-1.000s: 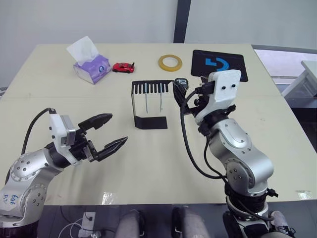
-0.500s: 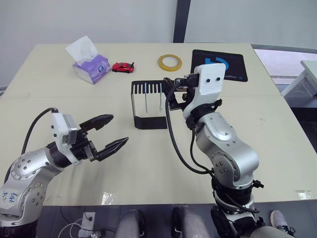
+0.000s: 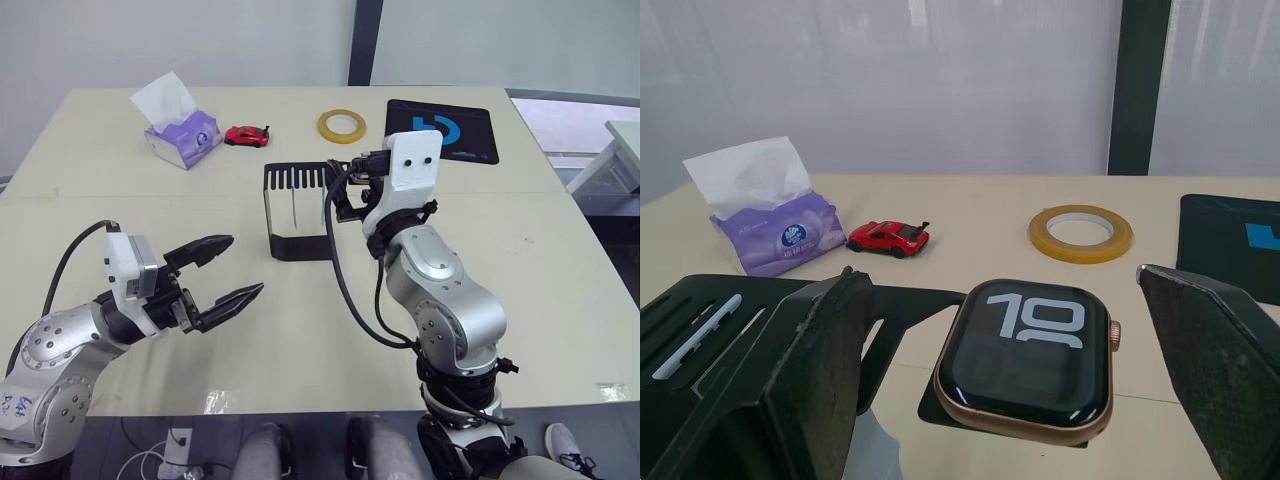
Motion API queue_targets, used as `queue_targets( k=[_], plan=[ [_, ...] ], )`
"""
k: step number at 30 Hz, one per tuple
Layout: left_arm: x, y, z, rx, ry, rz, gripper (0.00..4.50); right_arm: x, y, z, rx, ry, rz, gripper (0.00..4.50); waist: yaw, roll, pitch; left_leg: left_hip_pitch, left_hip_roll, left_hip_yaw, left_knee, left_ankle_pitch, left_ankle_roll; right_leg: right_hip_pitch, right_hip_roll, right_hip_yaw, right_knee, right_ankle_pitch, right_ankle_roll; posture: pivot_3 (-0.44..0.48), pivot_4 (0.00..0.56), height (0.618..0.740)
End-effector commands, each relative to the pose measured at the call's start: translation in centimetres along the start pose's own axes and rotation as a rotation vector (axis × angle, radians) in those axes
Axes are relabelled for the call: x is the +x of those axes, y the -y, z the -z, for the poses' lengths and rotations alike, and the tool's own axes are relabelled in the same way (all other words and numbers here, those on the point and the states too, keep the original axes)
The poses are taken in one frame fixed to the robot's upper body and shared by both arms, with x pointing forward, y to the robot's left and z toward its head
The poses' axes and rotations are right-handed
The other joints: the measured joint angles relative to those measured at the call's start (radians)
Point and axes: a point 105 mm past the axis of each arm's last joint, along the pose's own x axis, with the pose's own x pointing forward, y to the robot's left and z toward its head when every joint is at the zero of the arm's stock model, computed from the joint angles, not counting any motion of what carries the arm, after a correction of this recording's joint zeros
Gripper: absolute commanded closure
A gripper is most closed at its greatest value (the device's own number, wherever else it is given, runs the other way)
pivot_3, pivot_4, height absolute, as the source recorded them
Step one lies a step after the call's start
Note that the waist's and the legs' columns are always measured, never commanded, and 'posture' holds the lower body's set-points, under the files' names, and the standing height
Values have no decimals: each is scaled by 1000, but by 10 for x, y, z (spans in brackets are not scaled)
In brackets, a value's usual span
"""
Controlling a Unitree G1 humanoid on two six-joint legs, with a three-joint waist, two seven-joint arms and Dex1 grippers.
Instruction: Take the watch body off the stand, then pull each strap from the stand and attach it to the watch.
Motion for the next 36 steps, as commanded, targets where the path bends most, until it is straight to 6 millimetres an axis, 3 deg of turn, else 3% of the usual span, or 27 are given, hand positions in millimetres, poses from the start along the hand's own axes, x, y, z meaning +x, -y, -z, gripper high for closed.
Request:
queue_targets(
  k=[1, 9, 12, 16, 17, 26, 36],
  plan=[
    [0, 5, -12, 44, 30, 14, 70, -1, -1, -13, 8, 61, 4, 0, -1, 0, 0, 0, 0, 0, 0, 0, 0, 0, 0, 0, 0, 0, 0, 0, 150, 740],
    [1, 6, -13, 42, 30, 22, 70, -1, 0, -14, 11, 69, 18, 0, -2, 0, 0, 0, 0, 0, -1, 0, 0, 0, 0, 0, -1, 0, 0, 0, 150, 740],
    [1, 5, -13, 42, 31, 24, 0, -1, -1, -14, 14, 66, 17, 678, -4, 0, 0, 0, 0, 0, -1, 0, 0, 0, 0, 0, -1, 0, 0, 0, 150, 740],
    [2, 5, -13, 44, 31, 23, 0, -1, -1, -13, 20, 63, 17, 2746, -6, 0, 0, 0, 0, 0, -1, 0, 0, 0, 0, 0, -1, 0, 0, 0, 150, 740],
    [2, 5, -14, 44, 31, 22, 0, -1, -2, -13, 21, 63, 16, 2887, -7, 0, 0, 0, 0, 0, -1, 0, 0, 0, 0, 0, -1, 0, 0, 0, 150, 740],
    [2, 4, -14, 49, 31, 11, 0, -1, -4, -15, 27, 77, -10, 2886, -17, 0, 0, 0, 0, 0, -2, 0, 0, 0, 0, 0, -1, 0, 0, 0, 150, 740],
    [5, 4, -17, 67, 44, 28, 0, -13, 4, -45, -43, 226, -98, 2886, -17, 0, 0, -1, 0, 0, -2, 0, 0, 0, 0, 0, -2, 0, 0, 0, 150, 740]
  ],
)
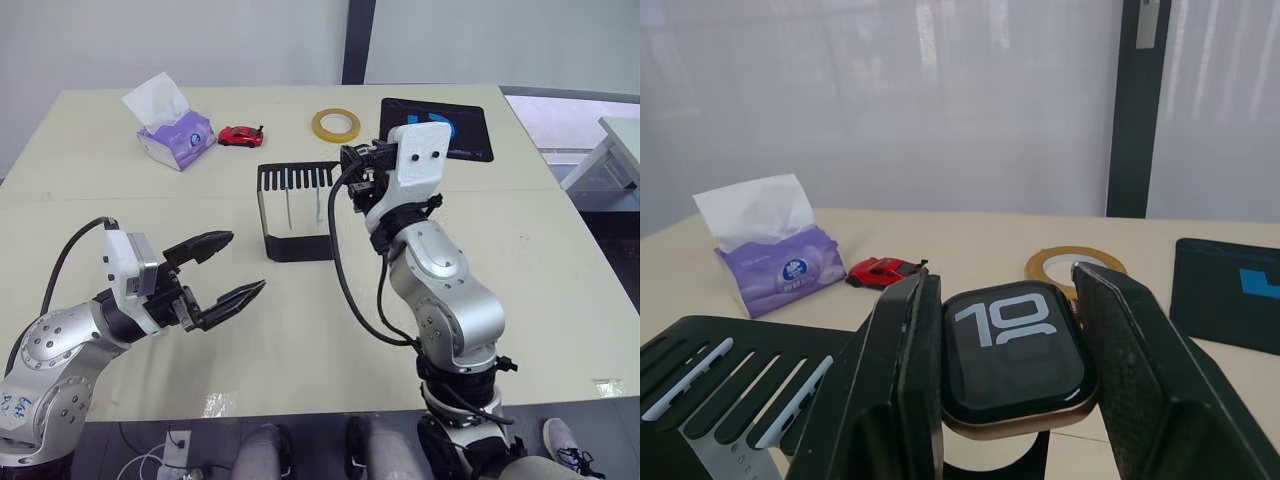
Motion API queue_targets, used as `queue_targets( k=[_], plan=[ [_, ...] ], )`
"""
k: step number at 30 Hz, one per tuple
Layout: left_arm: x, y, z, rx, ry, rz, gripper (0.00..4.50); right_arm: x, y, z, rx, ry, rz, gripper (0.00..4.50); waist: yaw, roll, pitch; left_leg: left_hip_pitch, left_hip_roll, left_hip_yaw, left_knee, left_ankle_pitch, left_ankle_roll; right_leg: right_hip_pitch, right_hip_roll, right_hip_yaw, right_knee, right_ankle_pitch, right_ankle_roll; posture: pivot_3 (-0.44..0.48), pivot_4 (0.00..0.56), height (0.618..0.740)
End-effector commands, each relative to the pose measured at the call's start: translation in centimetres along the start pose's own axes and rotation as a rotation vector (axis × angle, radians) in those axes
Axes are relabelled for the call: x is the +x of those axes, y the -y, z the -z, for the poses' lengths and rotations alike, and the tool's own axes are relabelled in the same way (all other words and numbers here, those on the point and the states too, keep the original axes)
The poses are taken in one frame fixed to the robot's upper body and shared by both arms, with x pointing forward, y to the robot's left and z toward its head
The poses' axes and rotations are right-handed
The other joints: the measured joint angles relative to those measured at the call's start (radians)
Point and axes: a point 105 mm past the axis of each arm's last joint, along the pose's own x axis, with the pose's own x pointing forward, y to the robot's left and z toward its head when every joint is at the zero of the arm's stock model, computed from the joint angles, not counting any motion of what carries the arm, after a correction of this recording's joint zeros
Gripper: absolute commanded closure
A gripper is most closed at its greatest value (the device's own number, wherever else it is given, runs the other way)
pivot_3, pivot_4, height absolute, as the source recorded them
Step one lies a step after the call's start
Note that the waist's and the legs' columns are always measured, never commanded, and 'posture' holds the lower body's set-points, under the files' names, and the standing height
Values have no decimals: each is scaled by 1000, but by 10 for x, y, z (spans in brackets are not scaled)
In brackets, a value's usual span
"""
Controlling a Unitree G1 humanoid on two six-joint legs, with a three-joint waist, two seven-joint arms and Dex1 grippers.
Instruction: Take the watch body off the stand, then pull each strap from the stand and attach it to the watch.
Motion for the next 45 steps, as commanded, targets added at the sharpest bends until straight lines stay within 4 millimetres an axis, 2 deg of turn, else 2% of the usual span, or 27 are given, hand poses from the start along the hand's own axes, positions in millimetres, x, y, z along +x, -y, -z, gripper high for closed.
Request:
queue_targets(
  k=[1, 4, 8, 11, 14, 17, 25, 28, 37, 41, 45],
  plan=[
    [3, 3, -11, 44, 28, 37, 0, -13, 3, -34, -18, 139, -41, 2886, 1, 0, 0, 0, 0, 0, 0, 0, 0, 0, 0, 0, 0, 0, 0, 0, 150, 740],
    [7, 2, -12, 49, 38, 61, 0, -23, 11, -42, -62, 166, -58, 2886, 1, 0, 0, 0, 0, 0, 0, 0, 0, 0, 0, 0, -4, 0, 0, 0, 150, 740],
    [14, 5, -13, 46, 55, 118, 0, -46, 40, -40, -151, 155, 5, 2886, 2, 0, 0, 0, 0, 0, 0, 0, 0, 0, 0, 0, -5, 0, 0, 0, 150, 740],
    [20, 13, -11, 39, 50, 185, 0, -64, 60, -25, -176, 93, 82, 2886, 13, 0, 0, 0, 0, 0, -1, 0, 0, 0, 1, -1, -6, 0, 0, 0, 150, 740],
    [25, 26, -6, 21, 45, 270, 0, -82, 86, 5, -183, -29, 189, 2886, 16, 0, 0, -1, 0, 1, -1, 0, 0, 0, 1, 0, -7, 0, 0, 0, 150, 740],
    [29, 32, -4, 11, 51, 300, 0, -96, 96, 28, -161, -112, 231, 2886, 20, 0, 0, 0, 1, 1, -1, 0, 0, 0, 2, 0, -6, 0, 0, 0, 150, 740],
    [32, 34, 1, 1, 60, 299, 0, -134, 93, 86, -7, -267, 243, 2886, 26, 0, 0, 1, 1, 1, -1, 0, -1, 1, 4, 3, -6, 0, 0, 0, 150, 740],
    [32, 36, 2, -11, 61, 298, 0, -146, 91, 99, 1, -308, 241, 2886, 25, 0, 0, 1, 1, 1, -1, 0, 0, 1, 4, 4, -6, 0, 0, 0, 150, 740],
    [31, 34, 7, -44, 52, 293, 0, -167, 74, 133, 1, -379, 232, 2886, 26, 0, 0, 2, 2, 1, -1, -1, -1, 1, 5, 5, -6, 0, 0, 0, 150, 740],
    [31, 34, 6, -54, 55, 298, 0, -167, 68, 137, -25, -369, 203, 2886, 29, 0, 0, 2, 3, 0, -1, -1, -3, 1, 7, 6, -7, 0, -1, 0, 150, 740],
    [31, 33, 7, -52, 45, 311, 0, -169, 73, 144, -55, -376, 192, 2886, 29, -1, 0, 2, 3, 0, -1, -2, -3, 1, 9, 7, -7, 0, -1, 0, 150, 740]
  ],
)
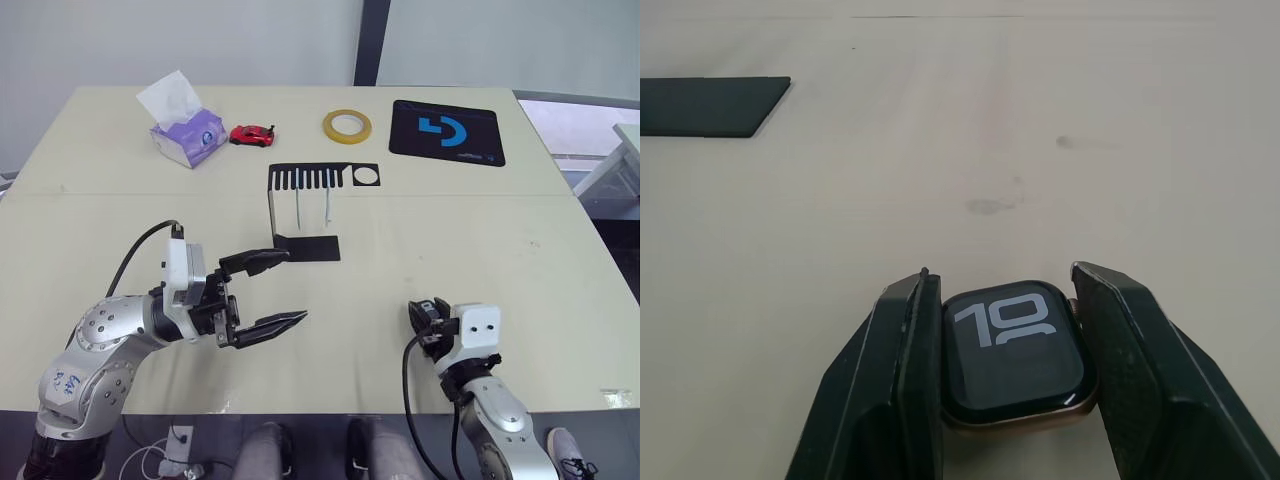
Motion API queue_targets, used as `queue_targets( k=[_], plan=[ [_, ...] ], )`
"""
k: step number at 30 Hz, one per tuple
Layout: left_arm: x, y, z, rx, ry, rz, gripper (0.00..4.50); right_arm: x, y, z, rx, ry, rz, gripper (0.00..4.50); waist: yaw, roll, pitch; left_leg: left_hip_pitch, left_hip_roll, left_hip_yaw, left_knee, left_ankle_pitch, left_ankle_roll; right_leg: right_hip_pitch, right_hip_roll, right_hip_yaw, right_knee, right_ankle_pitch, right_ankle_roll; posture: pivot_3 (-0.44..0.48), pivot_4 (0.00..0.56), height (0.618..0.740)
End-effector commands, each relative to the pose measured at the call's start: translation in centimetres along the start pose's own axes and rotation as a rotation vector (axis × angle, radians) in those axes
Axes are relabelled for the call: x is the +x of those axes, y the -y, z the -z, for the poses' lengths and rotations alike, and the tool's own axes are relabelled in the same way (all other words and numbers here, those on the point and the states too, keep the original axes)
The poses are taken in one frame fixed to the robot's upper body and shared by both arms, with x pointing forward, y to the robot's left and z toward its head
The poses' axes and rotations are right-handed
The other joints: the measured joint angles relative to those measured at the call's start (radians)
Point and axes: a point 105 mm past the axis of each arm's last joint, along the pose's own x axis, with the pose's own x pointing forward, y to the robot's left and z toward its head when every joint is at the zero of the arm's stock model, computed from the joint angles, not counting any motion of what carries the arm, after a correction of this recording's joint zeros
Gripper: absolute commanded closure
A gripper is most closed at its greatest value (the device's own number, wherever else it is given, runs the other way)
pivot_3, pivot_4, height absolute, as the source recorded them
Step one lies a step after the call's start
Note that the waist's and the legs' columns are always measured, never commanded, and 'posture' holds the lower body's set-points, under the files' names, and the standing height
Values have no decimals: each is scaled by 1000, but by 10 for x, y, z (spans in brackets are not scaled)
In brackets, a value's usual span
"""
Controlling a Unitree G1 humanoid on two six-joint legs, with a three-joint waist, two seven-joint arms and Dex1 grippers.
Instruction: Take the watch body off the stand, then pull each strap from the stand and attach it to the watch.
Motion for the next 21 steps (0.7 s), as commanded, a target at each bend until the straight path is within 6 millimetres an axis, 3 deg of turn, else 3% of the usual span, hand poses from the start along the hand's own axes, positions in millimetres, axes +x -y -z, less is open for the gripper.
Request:
queue_targets(
  k=[1, 11, 21],
  plan=[
    [0, -1, -4, 7, 10, 21, 0, 0, 5, 0, -41, 25, -2, 2886, 0, 0, 0, 0, 0, 0, 0, 0, 0, 0, 1, 0, 0, 0, 0, 0, 150, 740],
    [1, 1, -1, 14, 4, 41, 0, 21, 21, 4, -13, 32, 56, 2886, -2, -1, -1, 2, 1, 0, 1, 0, -1, 1, 2, 2, 2, 0, 0, 0, 150, 740],
    [1, 5, 2, -9, -10, 53, 0, 27, 24, 1, -4, 29, 33, 2886, -3, -1, -1, 2, 1, 0, 2, 0, -1, 1, 2, 2, 2, 0, 0, 0, 150, 740]
  ],
)
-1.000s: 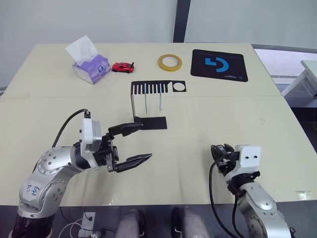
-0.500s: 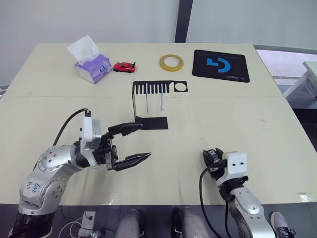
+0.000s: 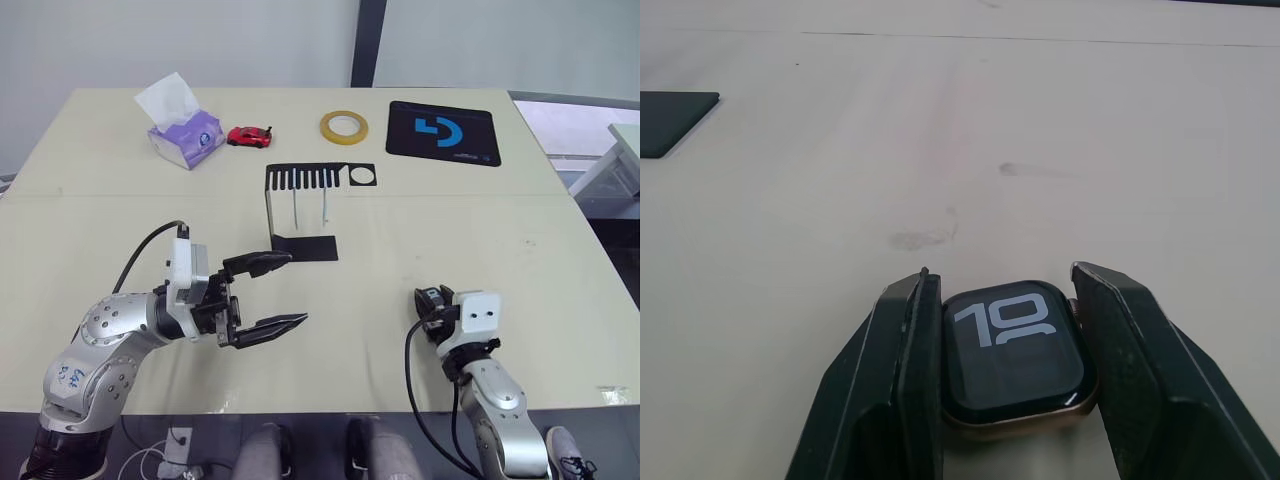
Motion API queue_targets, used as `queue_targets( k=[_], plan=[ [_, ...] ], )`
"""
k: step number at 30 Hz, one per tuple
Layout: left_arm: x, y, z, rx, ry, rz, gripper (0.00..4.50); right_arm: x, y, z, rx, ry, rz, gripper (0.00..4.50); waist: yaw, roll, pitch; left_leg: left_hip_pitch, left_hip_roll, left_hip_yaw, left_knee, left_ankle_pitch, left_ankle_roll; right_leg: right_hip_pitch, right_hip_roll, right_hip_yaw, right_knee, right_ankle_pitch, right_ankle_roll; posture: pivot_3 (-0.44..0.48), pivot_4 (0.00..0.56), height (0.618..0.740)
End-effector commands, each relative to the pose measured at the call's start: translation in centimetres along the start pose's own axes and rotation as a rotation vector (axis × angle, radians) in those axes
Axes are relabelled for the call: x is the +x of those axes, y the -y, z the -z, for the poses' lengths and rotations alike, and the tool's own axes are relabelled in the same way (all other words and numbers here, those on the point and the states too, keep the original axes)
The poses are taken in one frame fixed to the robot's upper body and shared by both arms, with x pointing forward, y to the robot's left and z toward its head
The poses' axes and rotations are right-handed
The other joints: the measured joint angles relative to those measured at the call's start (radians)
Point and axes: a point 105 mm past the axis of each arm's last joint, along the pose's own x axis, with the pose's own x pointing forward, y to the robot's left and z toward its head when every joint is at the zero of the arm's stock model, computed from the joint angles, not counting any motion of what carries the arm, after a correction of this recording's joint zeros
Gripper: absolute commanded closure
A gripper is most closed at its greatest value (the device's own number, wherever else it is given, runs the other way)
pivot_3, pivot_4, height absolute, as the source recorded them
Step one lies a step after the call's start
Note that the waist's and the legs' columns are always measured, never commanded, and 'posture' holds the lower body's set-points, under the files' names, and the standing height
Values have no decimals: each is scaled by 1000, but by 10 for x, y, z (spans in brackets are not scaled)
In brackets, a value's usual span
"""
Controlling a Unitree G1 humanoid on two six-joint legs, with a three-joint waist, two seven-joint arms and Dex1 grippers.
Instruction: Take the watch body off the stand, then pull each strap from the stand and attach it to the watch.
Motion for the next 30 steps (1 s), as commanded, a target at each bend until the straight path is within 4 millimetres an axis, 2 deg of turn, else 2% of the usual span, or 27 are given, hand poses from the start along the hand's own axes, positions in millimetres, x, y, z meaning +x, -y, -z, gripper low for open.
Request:
queue_targets(
  k=[1, 10, 11, 12, 15, 20, 23, 27, 30],
  plan=[
    [0, 6, -1, 8, -8, 30, 0, -1, 7, 1, 5, -11, 7, 2886, 0, 0, 0, 0, 0, 0, 0, 0, 0, 0, 0, 0, 0, 0, 0, 0, 150, 740],
    [-6, 6, -2, 41, -43, 79, 0, 3, 13, 2, 13, -25, -3, 2886, 0, 0, 0, 0, 0, 0, 0, 0, 0, 0, 0, 0, 0, 0, 0, 0, 150, 740],
    [-6, 7, -1, 41, -46, 85, 0, 4, 13, 2, 15, -25, -9, 1865, 0, 0, 0, 0, 0, 0, 0, 0, 0, 0, 0, 0, 0, 0, 0, 0, 150, 740],
    [-7, 7, -1, 41, -51, 89, 0, 4, 12, 2, 20, -25, -19, 1553, 0, 0, 0, 0, 0, 0, 0, 0, 0, 0, 0, 0, 0, 0, 0, 0, 150, 740],
    [-9, 5, 1, 44, -60, 94, 0, 5, 12, -2, 29, -15, -46, 39, 0, 0, 0, 0, 0, 0, 0, 0, 0, 0, 0, 0, 0, 0, 0, 0, 150, 740],
    [-17, 1, 1, 50, -83, 81, 0, -2, 16, -29, 3, 71, -117, 39, 0, 0, 0, 0, 0, 0, 0, 0, 0, 0, 0, 0, 0, 0, 0, 0, 150, 740],
    [-30, -2, 4, 45, -119, 41, 0, -13, 24, -48, -24, 120, -182, 39, -1, 0, 0, 0, 0, 0, 0, 0, 0, 0, 0, 0, 0, 0, 0, 0, 150, 740],
    [-62, -18, 12, 42, -168, -139, 0, -31, 47, -61, -146, 110, -251, 39, 1, 0, 0, 0, 0, 0, 0, 0, 1, 0, 1, 0, 0, 0, 0, 0, 150, 740],
    [-97, -27, 21, 38, -222, -315, 0, -49, 69, -63, -367, 111, -344, 39, 1, 0, 0, 1, 0, 0, 0, -2, 4, 1, 0, 0, -1, 0, 0, 0, 150, 740]
  ],
)
